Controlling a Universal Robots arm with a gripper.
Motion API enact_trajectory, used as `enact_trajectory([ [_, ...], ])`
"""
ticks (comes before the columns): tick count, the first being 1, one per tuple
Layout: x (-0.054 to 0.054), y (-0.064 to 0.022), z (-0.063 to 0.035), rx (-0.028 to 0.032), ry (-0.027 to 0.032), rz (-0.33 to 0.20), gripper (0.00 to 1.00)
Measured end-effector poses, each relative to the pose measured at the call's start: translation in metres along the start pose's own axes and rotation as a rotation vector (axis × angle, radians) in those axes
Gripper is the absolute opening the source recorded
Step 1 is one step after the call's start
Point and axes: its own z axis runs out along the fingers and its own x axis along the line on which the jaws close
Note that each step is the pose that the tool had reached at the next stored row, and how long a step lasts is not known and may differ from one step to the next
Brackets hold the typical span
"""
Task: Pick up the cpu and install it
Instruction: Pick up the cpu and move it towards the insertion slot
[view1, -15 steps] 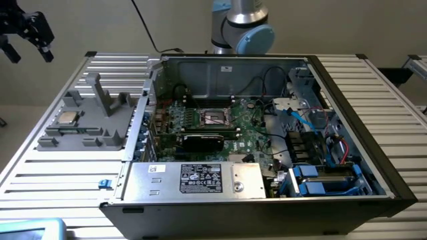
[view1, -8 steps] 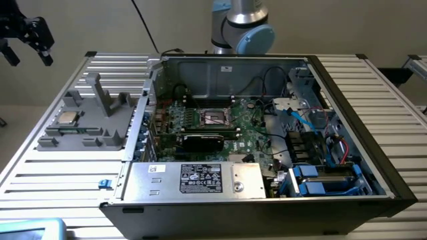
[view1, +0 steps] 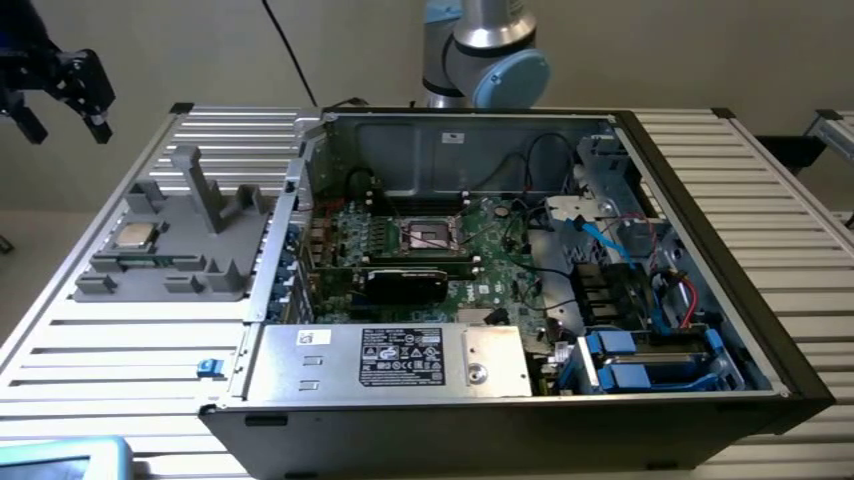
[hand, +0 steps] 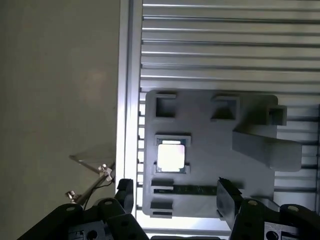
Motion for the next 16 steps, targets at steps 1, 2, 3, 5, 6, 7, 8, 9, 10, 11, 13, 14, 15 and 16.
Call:
enact_trajectory([
  [1,0.0,-0.0004,0.0017,0.0,0.0,0.0,0.77],
  [2,0.0,-0.001,0.0036,0.0,0.0,0.0,0.77],
  [3,0.0,-0.0014,0.0056,-0.0001,-0.0002,0.0,0.77],
  [5,0.0,-0.0019,0.0091,0.0,0.0,0.0,0.77],
  [6,0.001,-0.0023,0.0108,0.0,0.0001,0.0,0.77],
  [7,0.001,-0.0026,0.0126,0.0001,0.0001,0.0,0.77],
  [8,0.001,-0.0029,0.0142,0.0004,0.0004,0.0,0.77],
  [9,0.001,-0.003,0.0152,0.0012,0.001,0.0,0.77],
  [10,0.001,-0.0031,0.0161,0.0018,0.0011,0.0,0.77],
  [11,0.001,-0.0032,0.0169,0.007,0.0014,0.0,0.77],
  [13,0.001,-0.0032,0.0178,0.0246,0.0017,0.0,0.77],
  [14,0.001,-0.0033,0.0183,0.0341,0.0018,0.0,0.77],
  [15,0.001,-0.0032,0.0194,0.0402,0.0018,0.0,0.77],
  [16,0.001,-0.0033,0.0209,0.0424,0.0018,0.0,0.77],
])
